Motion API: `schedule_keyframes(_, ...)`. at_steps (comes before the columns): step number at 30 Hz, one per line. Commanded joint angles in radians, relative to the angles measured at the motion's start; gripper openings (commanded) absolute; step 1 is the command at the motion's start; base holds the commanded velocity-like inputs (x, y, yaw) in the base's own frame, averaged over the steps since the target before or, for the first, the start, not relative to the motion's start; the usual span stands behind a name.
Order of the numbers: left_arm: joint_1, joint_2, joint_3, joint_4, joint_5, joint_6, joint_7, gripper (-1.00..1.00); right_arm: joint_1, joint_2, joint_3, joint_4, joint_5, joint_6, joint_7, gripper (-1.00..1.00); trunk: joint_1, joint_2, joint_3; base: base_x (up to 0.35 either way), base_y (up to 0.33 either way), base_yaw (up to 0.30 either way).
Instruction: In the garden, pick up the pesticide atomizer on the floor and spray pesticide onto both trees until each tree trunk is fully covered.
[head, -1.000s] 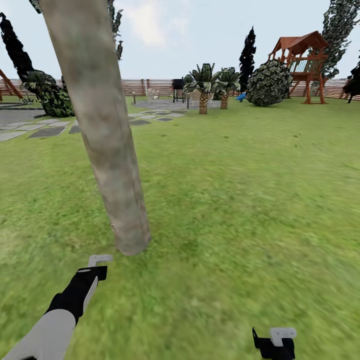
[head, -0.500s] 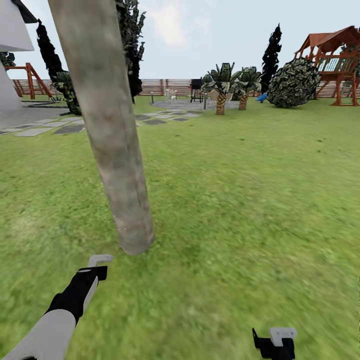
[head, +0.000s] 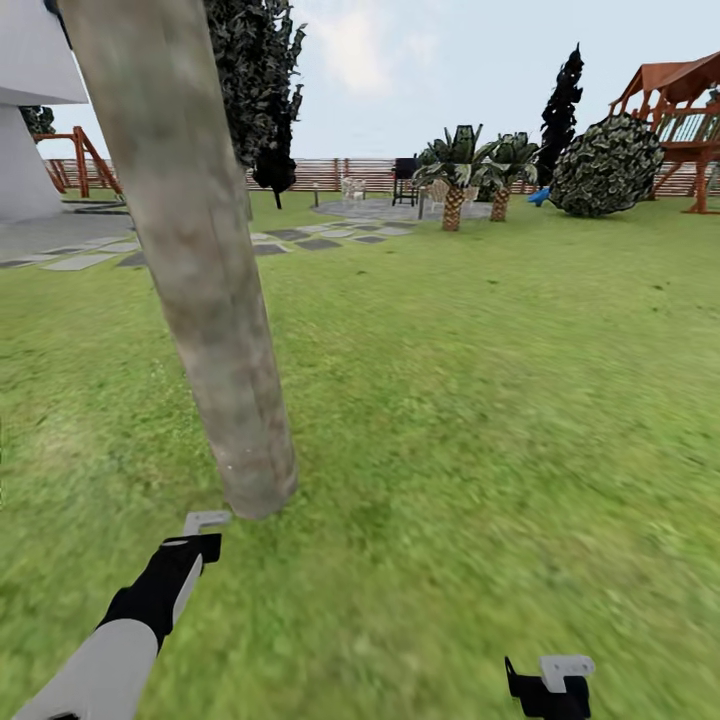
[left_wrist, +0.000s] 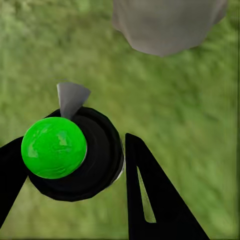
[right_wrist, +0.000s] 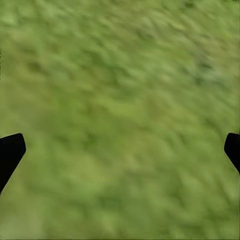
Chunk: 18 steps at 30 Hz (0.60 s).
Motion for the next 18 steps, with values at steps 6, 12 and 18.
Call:
schedule_keyframes(6,-0.007,-0.040,-0.005,-0.004,-0.008,-0.002,-0.004,-1.00,-0.001,-0.001,-0.007,0.001,0.011,-0.004,-0.003,1.00,0.000,0.000,-0.001,0.016,-0.012,0.017)
schedule_keyframes(12,-0.033,-0.016,-0.003,-0.015,-0.007,0.009,-0.008,-1.00,-0.001,-0.001,-0.007,0.001,0.011,-0.004,-0.003,1.00,0.000,0.000,-0.001,0.000,0.000,0.000)
schedule_keyframes(18,-0.048,-0.098,-0.013,-0.018,-0.011,0.012,-0.012,-1.00,-0.001,-0.001,-0.007,0.001,0.011,-0.004,-0.004,1.00,0.000,0.000,-0.001,0.000,0.000,0.000)
